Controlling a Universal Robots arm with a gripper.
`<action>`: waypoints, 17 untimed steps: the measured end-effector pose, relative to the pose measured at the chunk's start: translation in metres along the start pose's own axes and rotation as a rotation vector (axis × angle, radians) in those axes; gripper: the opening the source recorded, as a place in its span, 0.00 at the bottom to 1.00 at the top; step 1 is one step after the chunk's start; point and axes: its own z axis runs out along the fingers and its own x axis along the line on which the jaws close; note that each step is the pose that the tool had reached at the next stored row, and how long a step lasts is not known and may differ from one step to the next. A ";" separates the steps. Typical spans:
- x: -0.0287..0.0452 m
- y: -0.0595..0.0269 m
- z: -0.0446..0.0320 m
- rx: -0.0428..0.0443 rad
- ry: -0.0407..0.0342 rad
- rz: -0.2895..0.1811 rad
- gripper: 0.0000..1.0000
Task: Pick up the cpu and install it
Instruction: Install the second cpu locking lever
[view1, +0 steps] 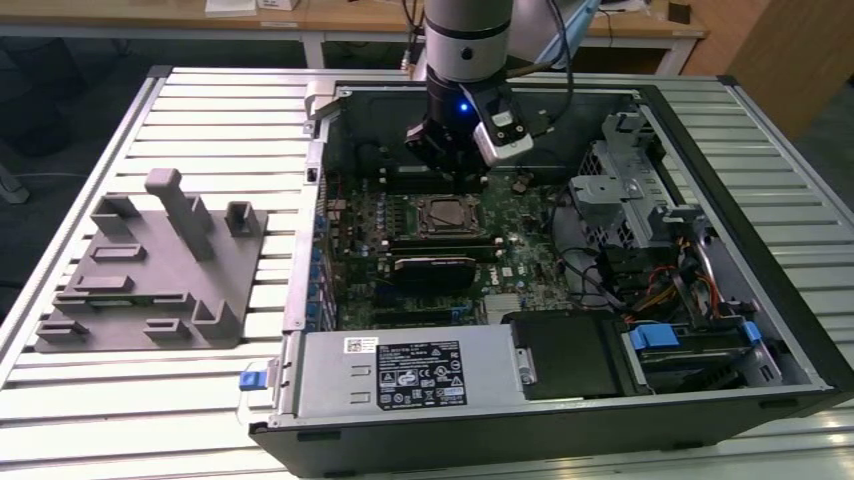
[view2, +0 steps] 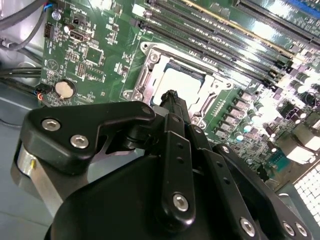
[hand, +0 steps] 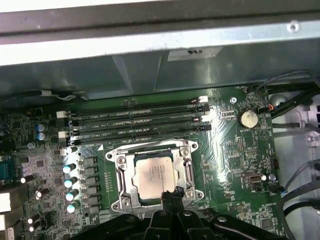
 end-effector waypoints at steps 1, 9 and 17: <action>-0.0001 -0.0011 0.0000 0.0000 0.0000 0.000 0.11; -0.0009 -0.0069 -0.0002 -0.0001 0.0000 0.000 0.11; -0.0017 -0.0128 -0.0005 -0.0025 0.0003 -0.001 0.11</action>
